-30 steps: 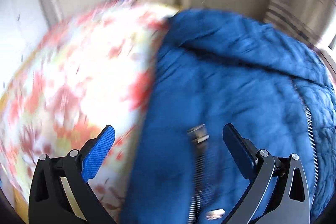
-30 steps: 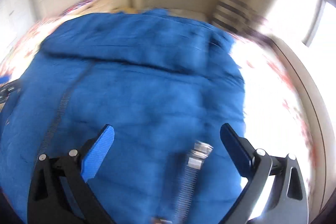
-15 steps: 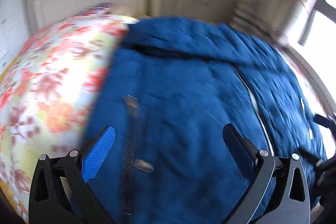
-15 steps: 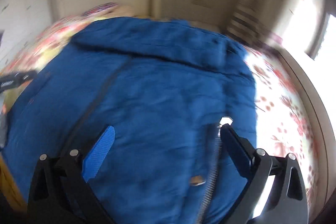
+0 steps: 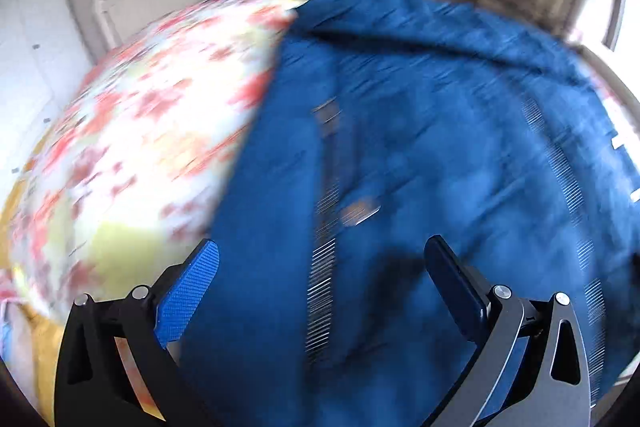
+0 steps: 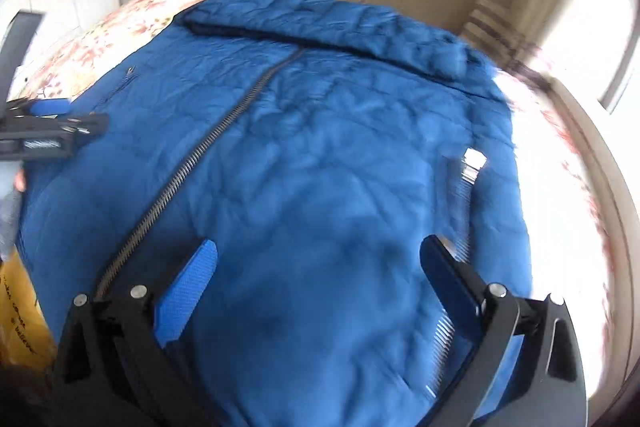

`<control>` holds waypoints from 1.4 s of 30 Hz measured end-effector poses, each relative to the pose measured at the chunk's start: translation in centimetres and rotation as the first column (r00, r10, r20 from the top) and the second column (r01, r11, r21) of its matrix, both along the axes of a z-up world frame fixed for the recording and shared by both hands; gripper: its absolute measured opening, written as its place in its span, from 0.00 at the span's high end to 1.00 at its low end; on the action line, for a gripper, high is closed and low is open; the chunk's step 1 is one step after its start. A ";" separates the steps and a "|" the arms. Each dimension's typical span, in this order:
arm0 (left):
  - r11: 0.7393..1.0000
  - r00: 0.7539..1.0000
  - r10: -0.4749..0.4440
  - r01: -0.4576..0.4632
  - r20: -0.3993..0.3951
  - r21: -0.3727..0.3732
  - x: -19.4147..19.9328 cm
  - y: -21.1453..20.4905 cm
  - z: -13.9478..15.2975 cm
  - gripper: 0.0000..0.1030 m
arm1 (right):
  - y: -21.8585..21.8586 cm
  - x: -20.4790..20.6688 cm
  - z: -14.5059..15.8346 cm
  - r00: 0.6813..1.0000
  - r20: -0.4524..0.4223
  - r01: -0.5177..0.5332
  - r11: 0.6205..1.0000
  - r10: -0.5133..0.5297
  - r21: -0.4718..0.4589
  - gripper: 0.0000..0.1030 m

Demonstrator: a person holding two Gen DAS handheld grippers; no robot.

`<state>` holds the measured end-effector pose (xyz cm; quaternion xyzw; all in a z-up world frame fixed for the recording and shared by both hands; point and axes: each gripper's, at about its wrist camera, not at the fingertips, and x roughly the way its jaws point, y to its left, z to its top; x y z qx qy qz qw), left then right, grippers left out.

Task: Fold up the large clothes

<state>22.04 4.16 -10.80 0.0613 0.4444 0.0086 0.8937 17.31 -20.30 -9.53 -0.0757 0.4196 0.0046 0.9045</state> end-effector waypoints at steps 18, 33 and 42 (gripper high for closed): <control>0.955 0.954 -0.281 0.289 0.108 -0.069 -8.1 -9.2 -0.8 0.04 | 5.0 -6.1 -2.0 0.986 0.035 -0.160 0.987 0.160 -0.022 0.03; 0.973 0.970 -0.183 0.202 0.163 -0.109 -7.6 -1.4 -1.3 0.04 | -5.0 -9.1 -1.8 0.995 0.062 0.077 0.991 -0.084 0.107 0.02; 0.973 0.978 -0.056 0.099 0.201 -0.207 -8.2 4.4 1.4 0.04 | -8.0 -10.5 -0.5 0.989 0.114 0.075 0.982 -0.096 0.175 0.03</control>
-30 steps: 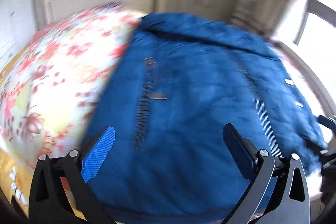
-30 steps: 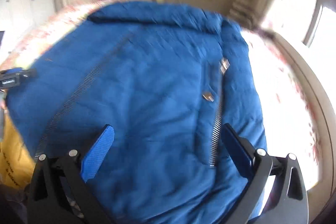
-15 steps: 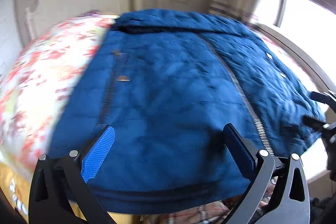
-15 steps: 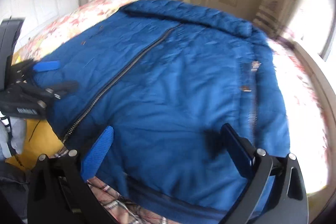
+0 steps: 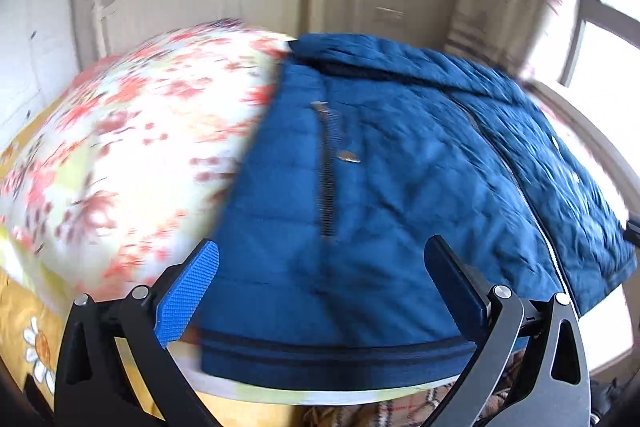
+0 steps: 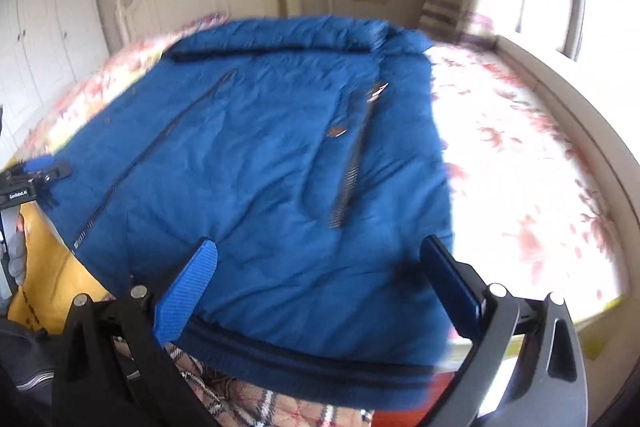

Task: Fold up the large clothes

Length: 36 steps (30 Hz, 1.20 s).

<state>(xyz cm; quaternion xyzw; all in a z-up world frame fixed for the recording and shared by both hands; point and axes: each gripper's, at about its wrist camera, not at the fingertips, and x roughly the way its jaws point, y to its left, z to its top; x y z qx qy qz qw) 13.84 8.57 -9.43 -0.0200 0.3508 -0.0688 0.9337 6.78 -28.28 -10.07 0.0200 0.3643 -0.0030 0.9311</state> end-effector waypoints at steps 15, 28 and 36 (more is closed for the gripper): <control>0.976 0.994 -0.076 0.057 -0.083 -0.211 -0.4 4.8 -2.1 0.05 | -6.1 -4.5 -2.7 1.000 0.013 0.011 0.946 -0.016 0.324 0.45; 0.945 0.990 -0.132 0.111 -0.050 -0.307 -1.8 5.0 -0.7 0.39 | -6.5 -5.6 -3.4 1.000 0.021 -0.016 0.893 0.007 0.449 0.52; 0.925 0.991 -0.119 0.087 -0.067 -0.370 -0.6 5.6 -1.6 0.39 | -6.4 -5.3 -2.2 0.997 0.069 -0.051 0.877 0.020 0.478 0.58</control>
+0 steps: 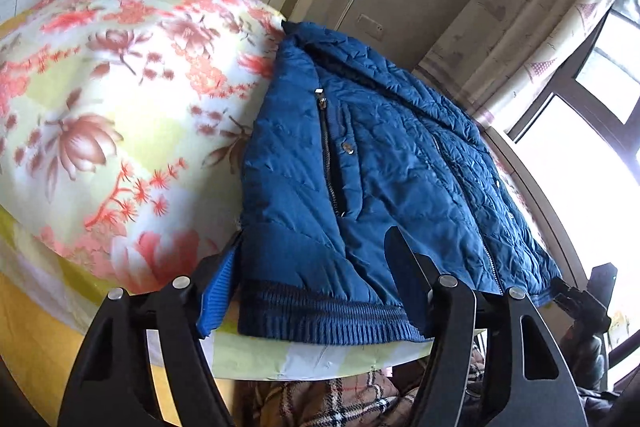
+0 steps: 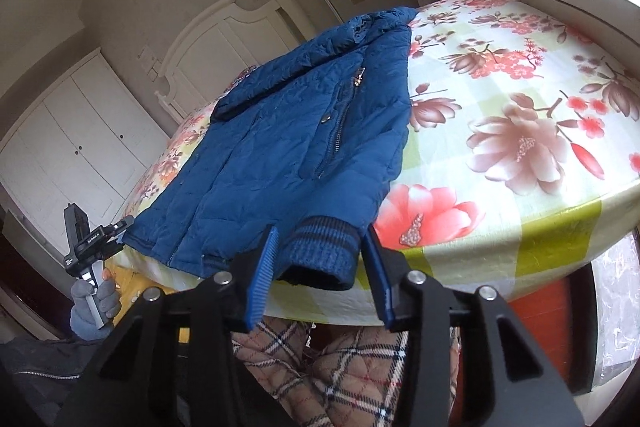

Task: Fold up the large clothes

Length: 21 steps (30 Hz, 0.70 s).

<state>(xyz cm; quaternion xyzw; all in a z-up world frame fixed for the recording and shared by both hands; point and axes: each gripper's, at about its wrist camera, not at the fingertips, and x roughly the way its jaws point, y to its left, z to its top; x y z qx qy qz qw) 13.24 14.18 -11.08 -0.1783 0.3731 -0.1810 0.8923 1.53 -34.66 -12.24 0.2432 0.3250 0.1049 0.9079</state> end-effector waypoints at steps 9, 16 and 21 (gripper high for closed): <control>0.997 0.997 -0.069 0.070 -0.024 0.019 -0.4 -1.5 -0.4 0.35 | -0.2 2.5 -2.2 1.000 0.016 0.015 0.989 -0.018 0.144 0.56; 0.990 1.000 0.007 -0.012 -0.030 -0.143 1.8 0.4 -0.9 0.33 | 0.7 2.7 -1.9 1.000 0.005 0.005 0.993 -0.006 0.114 0.58; 1.000 1.000 -0.012 0.011 -0.027 -0.024 2.4 -2.3 -0.3 0.35 | 0.9 3.2 -2.0 0.999 0.017 0.027 0.993 -0.029 0.118 0.58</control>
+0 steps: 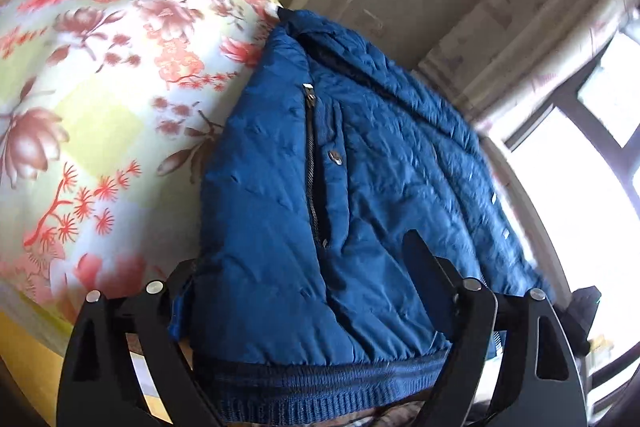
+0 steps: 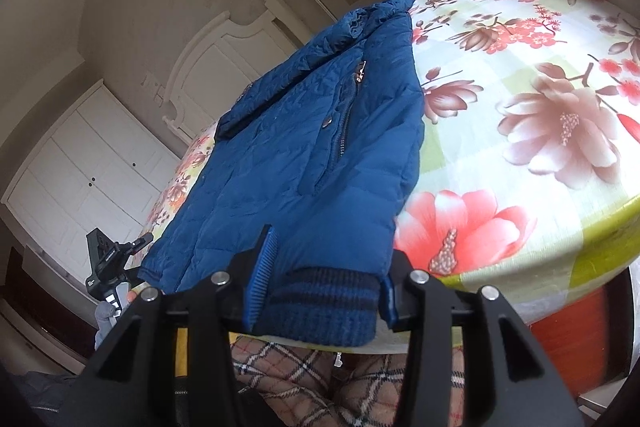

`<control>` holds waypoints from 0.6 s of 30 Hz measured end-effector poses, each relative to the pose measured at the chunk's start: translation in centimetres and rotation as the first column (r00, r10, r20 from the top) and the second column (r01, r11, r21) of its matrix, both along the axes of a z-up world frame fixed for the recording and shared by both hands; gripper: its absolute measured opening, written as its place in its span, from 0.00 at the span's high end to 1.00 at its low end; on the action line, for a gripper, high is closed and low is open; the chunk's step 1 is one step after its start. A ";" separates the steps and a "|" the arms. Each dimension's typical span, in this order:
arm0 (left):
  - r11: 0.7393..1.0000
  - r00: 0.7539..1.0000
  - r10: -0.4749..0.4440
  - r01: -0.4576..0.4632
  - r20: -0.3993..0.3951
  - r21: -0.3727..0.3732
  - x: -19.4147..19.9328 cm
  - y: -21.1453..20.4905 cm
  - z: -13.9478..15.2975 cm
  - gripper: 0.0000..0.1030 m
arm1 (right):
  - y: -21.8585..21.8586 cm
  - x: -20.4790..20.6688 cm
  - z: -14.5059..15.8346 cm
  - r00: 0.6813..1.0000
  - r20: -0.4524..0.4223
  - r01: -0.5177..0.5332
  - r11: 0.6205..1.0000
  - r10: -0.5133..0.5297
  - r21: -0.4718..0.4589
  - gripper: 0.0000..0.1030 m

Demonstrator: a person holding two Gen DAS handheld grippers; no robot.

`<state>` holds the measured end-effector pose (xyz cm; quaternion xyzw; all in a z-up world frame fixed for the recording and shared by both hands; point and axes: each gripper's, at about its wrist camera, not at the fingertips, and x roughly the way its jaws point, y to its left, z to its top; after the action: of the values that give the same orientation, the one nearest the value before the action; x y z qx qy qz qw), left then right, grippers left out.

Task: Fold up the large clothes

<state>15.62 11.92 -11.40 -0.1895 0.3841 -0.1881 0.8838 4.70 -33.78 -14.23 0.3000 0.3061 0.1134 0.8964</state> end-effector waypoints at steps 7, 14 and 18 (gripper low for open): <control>0.967 1.000 0.002 0.005 0.027 -0.254 -1.5 3.9 0.6 0.84 | -0.3 -0.7 -0.5 0.999 0.043 0.029 1.000 -0.030 0.012 0.84; 0.937 0.984 -0.046 0.102 0.171 -0.335 -6.5 4.7 6.3 0.84 | -0.6 -3.7 4.5 0.977 0.211 0.008 0.997 -0.023 0.071 0.87; 0.931 0.962 -0.095 0.176 0.255 -0.319 -10.8 5.8 9.1 0.84 | -0.1 -7.2 7.9 0.962 0.266 -0.065 0.998 0.061 0.007 0.87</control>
<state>4.83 17.71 -2.31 -0.2880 0.2508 -0.3334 0.8620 -2.49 -33.91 -6.33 0.2794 0.1916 0.1835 0.9228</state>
